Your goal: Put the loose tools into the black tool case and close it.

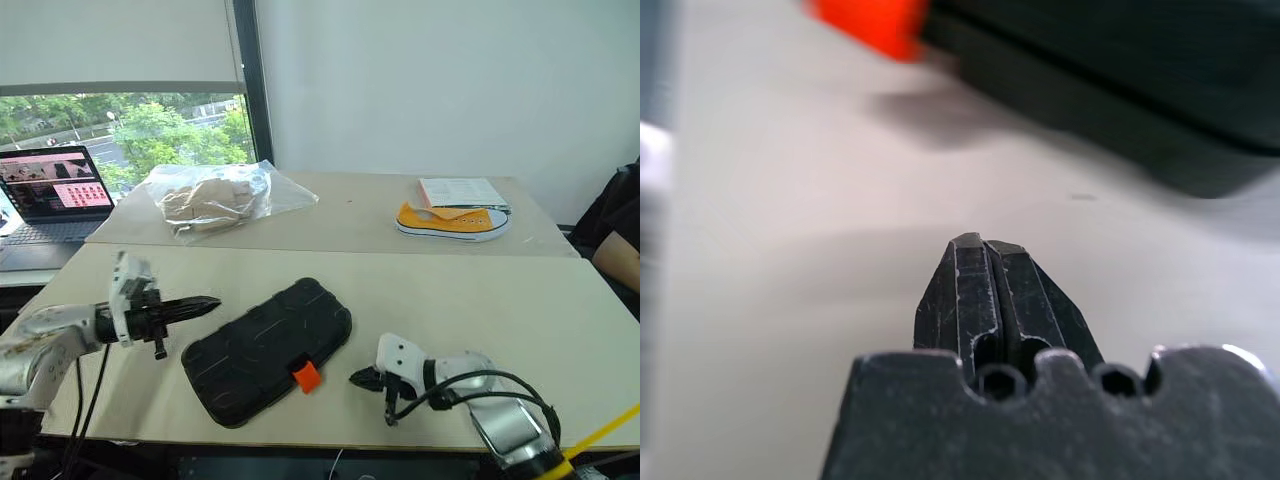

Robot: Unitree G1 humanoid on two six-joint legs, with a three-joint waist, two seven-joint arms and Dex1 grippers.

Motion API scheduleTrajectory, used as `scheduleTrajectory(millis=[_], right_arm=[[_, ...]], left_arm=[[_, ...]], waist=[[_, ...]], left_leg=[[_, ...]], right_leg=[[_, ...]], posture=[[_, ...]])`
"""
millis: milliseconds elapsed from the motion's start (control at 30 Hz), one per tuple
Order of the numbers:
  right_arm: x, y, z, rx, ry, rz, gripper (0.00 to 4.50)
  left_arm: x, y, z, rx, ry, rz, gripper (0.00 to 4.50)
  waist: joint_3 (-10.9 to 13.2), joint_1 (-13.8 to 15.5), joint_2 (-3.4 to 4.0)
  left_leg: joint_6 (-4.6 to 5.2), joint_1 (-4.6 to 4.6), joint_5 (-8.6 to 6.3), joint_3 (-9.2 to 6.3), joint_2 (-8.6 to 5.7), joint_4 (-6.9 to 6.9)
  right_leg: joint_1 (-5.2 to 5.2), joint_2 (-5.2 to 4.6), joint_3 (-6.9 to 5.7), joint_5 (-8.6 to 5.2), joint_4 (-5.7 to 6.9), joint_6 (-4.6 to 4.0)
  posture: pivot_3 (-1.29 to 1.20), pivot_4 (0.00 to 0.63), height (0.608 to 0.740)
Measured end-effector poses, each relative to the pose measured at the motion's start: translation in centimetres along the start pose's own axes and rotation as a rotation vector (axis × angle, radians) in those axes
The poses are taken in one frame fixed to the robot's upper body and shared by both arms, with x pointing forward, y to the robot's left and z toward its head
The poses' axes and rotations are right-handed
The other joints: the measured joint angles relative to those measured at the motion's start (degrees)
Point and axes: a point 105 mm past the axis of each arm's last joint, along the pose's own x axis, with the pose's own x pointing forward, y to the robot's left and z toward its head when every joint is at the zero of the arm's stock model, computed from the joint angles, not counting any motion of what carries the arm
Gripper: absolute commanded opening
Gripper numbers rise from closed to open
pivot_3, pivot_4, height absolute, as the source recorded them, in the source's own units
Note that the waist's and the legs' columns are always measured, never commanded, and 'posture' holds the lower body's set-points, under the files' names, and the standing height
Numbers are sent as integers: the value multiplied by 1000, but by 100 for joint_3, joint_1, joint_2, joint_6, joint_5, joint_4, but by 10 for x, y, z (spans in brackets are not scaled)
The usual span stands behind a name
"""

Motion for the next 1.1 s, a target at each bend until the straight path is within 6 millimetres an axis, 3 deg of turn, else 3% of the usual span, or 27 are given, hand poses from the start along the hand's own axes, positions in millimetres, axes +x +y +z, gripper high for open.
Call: scheduleTrajectory(millis=[167, 267, 367, 1100], right_arm=[[14, 6, 7, 32, -32, -1, 0], [26, 9, 13, 34, -49, 4, 0], [31, 5, 22, 16, -74, -8, 0], [54, -4, 39, 77, -64, 3, 0]], left_arm=[[25, -12, -21, 12, 98, -65, 31], [35, -9, -22, 54, 115, -52, 31], [37, -5, -22, 87, 135, -31, 31], [36, 0, -27, 98, 121, 4, 31]], waist=[[1, -48, -1], [1, -28, -1], [0, -31, -1], [0, -55, 0]], left_leg=[[-7, 1, 5, -1, -1, 1], [-7, -1, 5, -9, -2, 3], [-5, 1, 4, -9, -6, 3], [-9, 6, 7, -15, -3, 3]], right_leg=[[-1, 5, 5, 1, 3, -4], [0, 4, 7, 15, 4, -30], [3, 2, 8, 16, 5, -30], [3, 3, 6, 14, 14, -29]], posture=[[0, 150, 740], [0, 150, 740], [0, 150, 740], [0, 150, 740]])
